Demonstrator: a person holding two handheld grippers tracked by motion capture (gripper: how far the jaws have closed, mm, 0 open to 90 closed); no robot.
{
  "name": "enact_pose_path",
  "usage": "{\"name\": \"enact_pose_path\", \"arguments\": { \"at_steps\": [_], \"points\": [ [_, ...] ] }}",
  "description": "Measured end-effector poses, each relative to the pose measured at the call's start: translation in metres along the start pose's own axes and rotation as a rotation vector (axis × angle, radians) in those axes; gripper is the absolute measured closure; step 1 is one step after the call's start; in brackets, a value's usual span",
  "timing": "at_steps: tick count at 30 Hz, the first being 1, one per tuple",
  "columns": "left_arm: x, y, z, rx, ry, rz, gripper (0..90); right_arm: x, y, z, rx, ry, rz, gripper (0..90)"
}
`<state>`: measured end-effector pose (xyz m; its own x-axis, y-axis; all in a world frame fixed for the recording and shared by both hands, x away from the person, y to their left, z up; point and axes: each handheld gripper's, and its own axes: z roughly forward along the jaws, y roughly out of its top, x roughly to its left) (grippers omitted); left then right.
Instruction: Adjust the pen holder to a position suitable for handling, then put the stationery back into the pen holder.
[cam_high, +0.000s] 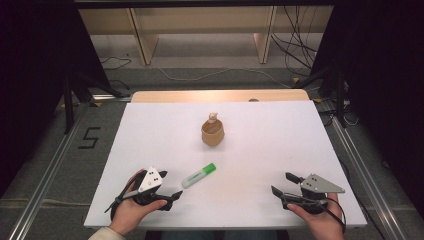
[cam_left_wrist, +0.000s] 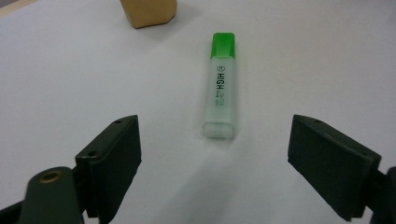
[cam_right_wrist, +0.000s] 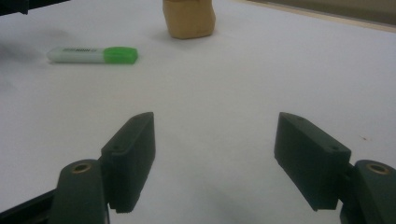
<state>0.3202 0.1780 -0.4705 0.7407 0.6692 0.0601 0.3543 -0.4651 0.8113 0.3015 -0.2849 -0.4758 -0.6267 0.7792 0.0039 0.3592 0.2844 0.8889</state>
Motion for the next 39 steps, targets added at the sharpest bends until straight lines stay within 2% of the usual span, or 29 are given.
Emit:
{"name": "enact_pose_path", "arguments": {
  "at_steps": [13,27,31,35,39],
  "points": [
    [0.0035,-0.0031,0.0017,0.012,0.007,0.001,18.3,0.0000,0.0020,0.0059,0.006,0.000,-0.005,29.7],
    [0.0028,-0.0023,0.0033,0.020,0.018,0.008,18.8,0.0007,0.0015,0.0034,0.004,0.002,-0.005,29.7],
    [0.0024,-0.0018,0.0044,0.022,0.010,0.011,19.5,0.0003,0.0017,0.0038,0.006,-0.002,-0.003,29.7],
    [0.0007,-0.0006,0.0056,0.032,0.010,0.008,21.0,-0.0001,0.0008,0.0042,0.011,-0.002,0.000,29.7],
    [-0.0024,0.0033,0.0071,0.046,0.029,0.011,24.9,0.0006,0.0011,0.0028,0.002,0.000,-0.007,29.8]
  ]
}}
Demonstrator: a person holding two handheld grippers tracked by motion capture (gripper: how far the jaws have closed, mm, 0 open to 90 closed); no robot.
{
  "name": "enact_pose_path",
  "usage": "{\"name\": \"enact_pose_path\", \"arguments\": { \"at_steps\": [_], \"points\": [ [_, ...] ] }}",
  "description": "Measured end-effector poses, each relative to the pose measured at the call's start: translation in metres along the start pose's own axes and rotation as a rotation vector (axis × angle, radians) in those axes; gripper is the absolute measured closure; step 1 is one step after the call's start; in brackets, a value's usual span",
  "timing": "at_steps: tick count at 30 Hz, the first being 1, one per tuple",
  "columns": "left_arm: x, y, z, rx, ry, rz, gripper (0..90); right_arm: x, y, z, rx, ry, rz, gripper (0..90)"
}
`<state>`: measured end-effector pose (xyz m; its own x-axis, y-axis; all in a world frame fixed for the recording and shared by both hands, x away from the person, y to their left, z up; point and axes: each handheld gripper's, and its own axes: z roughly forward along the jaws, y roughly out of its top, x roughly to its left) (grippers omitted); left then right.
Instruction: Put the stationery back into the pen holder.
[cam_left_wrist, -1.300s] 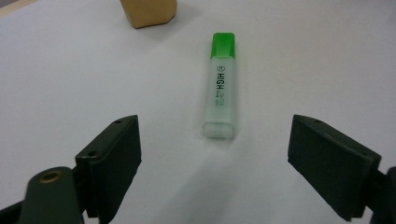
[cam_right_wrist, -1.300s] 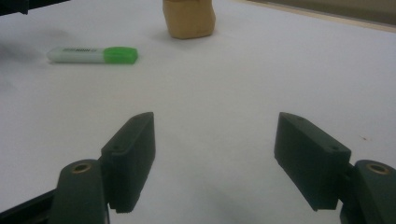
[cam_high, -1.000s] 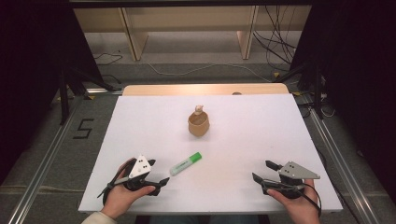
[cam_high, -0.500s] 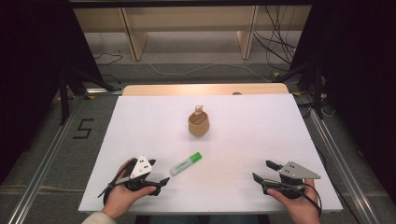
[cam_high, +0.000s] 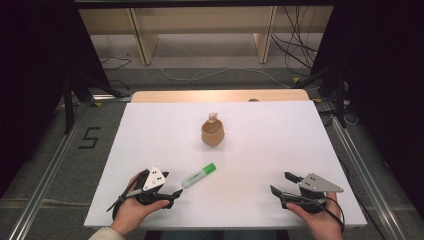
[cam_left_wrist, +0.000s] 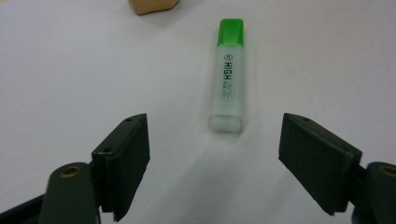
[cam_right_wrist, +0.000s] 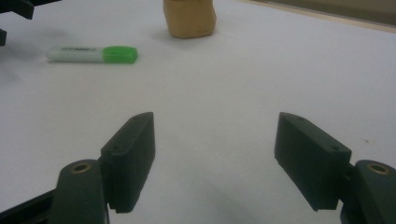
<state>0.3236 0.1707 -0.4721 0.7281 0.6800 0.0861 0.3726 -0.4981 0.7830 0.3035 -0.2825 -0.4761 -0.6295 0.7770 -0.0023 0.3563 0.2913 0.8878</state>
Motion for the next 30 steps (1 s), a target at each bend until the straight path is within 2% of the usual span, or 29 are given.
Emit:
{"name": "enact_pose_path", "arguments": {
  "at_steps": [4,10,11,12,20,30],
  "points": [
    [-0.003,0.011,0.004,0.004,-0.017,-0.004,26.5,0.000,-0.001,0.000,0.004,0.004,0.002,29.8],
    [-0.009,0.035,0.019,0.023,-0.032,0.014,31.0,0.000,-0.002,-0.001,0.002,0.003,-0.002,29.9],
    [-0.009,0.035,0.019,0.023,-0.032,0.014,31.7,0.000,-0.002,-0.001,0.002,0.003,-0.002,29.9],
    [-0.011,0.043,0.029,0.043,-0.036,0.016,32.8,0.002,-0.001,0.000,0.006,0.002,-0.005,29.9],
    [-0.013,0.064,0.064,0.105,-0.077,0.018,37.6,0.000,-0.001,0.000,0.006,0.004,-0.003,29.9],
    [-0.013,0.081,0.090,0.142,-0.087,0.022,45.5,0.001,-0.001,0.000,0.006,0.011,-0.003,29.9]
  ]
}}
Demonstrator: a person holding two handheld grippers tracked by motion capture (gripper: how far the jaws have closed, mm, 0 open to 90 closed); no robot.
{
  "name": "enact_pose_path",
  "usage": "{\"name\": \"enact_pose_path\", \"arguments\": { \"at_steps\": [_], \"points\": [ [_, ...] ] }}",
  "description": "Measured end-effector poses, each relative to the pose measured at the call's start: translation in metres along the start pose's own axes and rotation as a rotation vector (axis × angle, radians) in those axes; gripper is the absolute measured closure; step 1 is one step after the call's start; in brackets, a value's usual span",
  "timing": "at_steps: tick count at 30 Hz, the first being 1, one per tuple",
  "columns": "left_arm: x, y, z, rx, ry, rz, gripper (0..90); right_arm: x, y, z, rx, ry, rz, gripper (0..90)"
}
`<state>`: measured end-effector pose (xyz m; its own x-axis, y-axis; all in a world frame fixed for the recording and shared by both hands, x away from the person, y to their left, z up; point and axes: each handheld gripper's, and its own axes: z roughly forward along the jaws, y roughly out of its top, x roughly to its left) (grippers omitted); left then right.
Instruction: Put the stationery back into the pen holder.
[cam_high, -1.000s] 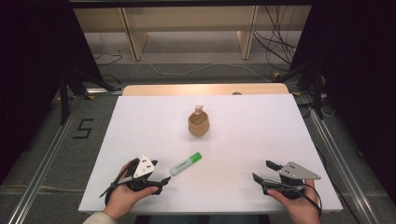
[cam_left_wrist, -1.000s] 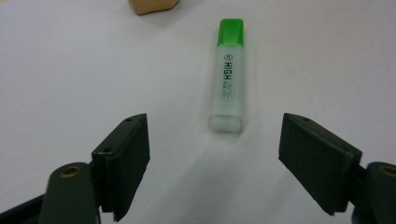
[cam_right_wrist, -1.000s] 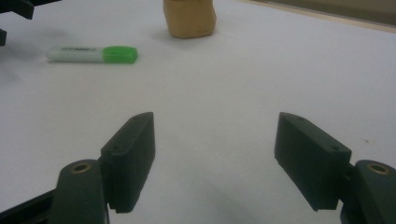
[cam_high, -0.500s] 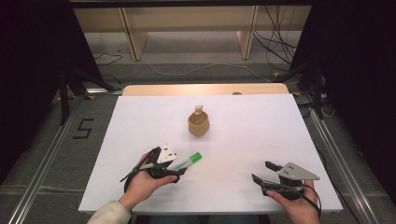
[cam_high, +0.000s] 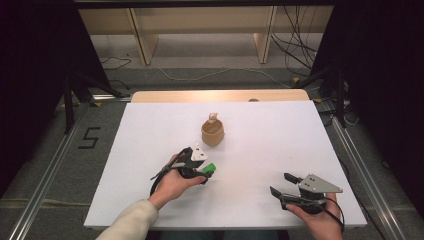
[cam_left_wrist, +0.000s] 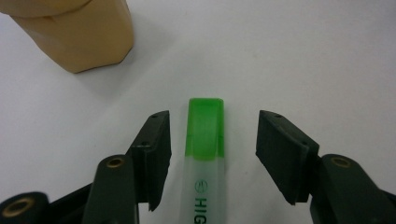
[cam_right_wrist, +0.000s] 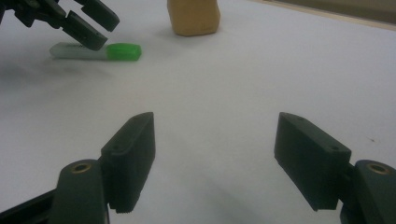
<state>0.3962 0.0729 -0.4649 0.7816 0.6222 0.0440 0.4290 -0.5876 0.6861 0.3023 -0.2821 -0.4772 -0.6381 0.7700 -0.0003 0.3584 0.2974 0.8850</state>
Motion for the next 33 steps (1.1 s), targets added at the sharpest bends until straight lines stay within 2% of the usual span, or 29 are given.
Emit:
{"name": "enact_pose_path", "arguments": {
  "at_steps": [4,9,10,24,33],
  "points": [
    [0.004,0.006,0.006,0.020,-0.017,-0.023,48.2,0.000,0.000,0.000,0.004,-0.001,0.000,30.1],
    [0.010,0.007,0.013,0.054,-0.027,-0.018,50.8,-0.001,0.000,0.001,0.002,-0.001,0.001,30.0],
    [0.010,0.007,0.014,0.057,-0.033,-0.027,51.2,-0.001,0.000,0.001,0.001,0.000,-0.002,30.1],
    [0.011,0.011,0.026,0.110,-0.062,0.026,55.5,-0.001,-0.001,0.001,0.006,-0.002,-0.004,30.1],
    [0.014,0.014,0.030,0.141,-0.072,0.012,58.0,-0.001,-0.001,0.000,0.006,0.000,-0.007,30.1]
  ]
}}
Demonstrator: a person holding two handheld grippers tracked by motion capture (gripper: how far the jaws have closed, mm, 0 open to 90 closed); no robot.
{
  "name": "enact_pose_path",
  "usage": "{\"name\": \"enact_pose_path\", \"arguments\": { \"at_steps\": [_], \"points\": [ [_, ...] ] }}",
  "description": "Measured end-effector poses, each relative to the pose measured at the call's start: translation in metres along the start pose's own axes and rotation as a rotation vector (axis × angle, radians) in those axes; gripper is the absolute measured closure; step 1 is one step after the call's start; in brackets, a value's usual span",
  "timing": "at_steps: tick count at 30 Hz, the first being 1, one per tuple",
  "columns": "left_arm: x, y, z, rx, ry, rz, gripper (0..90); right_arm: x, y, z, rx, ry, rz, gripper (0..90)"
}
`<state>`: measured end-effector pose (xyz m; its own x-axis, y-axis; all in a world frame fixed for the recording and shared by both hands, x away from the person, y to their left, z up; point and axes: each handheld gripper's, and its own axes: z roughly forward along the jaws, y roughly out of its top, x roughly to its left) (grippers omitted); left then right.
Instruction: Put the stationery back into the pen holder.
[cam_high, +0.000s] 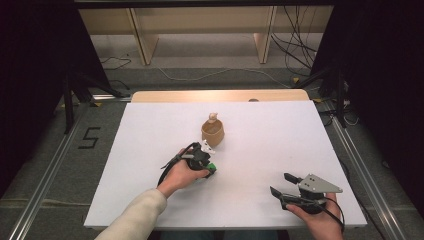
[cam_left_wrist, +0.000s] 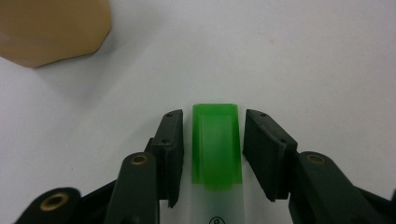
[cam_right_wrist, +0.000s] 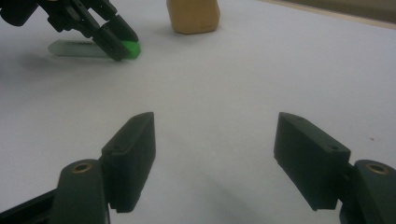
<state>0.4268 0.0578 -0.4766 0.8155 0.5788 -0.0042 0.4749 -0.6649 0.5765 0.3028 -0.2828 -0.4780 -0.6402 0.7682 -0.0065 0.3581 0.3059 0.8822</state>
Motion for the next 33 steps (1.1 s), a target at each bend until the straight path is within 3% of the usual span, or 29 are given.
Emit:
{"name": "enact_pose_path", "arguments": {
  "at_steps": [7,33],
  "points": [
    [0.0009,0.0014,0.0008,0.003,-0.006,-0.019,59.1,0.0005,0.0001,-0.0001,0.001,0.000,0.002,30.1],
    [0.0015,0.0017,0.0000,0.014,-0.002,-0.017,63.8,0.0005,0.0001,-0.0002,0.000,0.001,-0.001,30.1]
  ]
}}
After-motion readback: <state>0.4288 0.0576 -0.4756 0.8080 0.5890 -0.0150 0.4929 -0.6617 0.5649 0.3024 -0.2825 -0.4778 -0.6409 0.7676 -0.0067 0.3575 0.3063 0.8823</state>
